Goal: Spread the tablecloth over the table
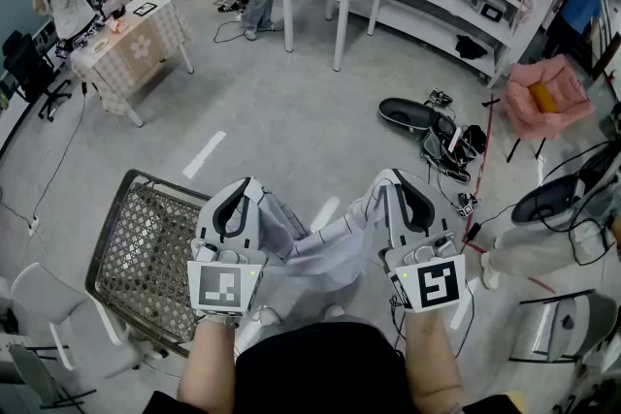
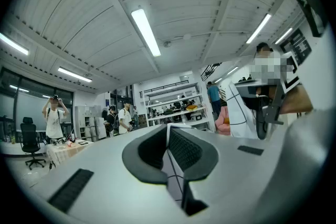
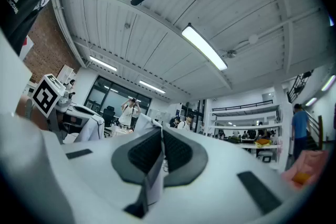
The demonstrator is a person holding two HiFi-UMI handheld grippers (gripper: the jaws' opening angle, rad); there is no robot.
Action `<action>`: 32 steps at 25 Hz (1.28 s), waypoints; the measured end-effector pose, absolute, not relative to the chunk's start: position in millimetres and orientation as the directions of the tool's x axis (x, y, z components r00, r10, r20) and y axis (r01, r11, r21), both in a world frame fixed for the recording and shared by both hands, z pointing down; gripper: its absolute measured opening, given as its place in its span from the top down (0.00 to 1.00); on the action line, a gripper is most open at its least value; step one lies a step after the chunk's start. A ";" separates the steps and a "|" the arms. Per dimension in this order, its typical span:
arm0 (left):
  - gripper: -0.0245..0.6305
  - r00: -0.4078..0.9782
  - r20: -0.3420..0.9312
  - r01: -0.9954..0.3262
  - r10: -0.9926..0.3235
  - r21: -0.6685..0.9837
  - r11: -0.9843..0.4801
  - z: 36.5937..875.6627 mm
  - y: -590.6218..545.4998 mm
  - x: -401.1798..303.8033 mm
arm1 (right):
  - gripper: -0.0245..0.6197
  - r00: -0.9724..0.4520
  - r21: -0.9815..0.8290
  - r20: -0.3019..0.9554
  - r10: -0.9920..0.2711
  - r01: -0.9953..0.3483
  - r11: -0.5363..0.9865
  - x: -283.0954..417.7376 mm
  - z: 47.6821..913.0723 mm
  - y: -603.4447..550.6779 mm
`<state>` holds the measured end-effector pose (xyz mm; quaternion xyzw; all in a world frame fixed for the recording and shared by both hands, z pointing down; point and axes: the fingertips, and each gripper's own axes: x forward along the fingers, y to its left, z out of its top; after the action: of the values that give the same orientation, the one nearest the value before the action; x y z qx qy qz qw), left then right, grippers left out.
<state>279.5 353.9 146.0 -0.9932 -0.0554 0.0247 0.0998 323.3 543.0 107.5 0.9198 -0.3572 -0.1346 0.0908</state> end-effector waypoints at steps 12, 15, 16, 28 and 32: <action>0.94 0.998 -0.011 0.066 0.069 -0.205 -0.977 161.3 377.5 295.1 | 0.95 0.659 0.264 -0.169 -0.733 -0.686 -0.678 337.4 121.8 559.6; 0.94 0.999 0.005 0.032 0.031 -0.221 -0.975 162.5 372.9 299.2 | 0.95 0.637 0.252 -0.167 -0.752 -0.710 -0.658 345.1 122.7 555.8; 0.94 1.000 0.007 0.019 0.018 -0.226 -0.974 162.3 368.4 300.4 | 0.95 0.630 0.248 -0.167 -0.758 -0.717 -0.651 347.4 122.6 553.2; 0.94 0.999 0.035 0.022 0.014 -0.223 -0.975 169.3 270.7 343.9 | 0.95 0.649 0.256 -0.136 -0.749 -0.707 -0.659 381.7 122.2 471.6; 0.94 0.997 0.042 0.068 0.061 -0.222 -0.973 172.1 215.2 370.8 | 0.95 0.695 0.286 -0.117 -0.710 -0.661 -0.694 402.6 123.6 425.1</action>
<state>370.8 215.2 172.1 -0.9930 -0.0325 -0.0174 0.1122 402.6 425.1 123.6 0.9137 -0.3750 -0.1096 0.1117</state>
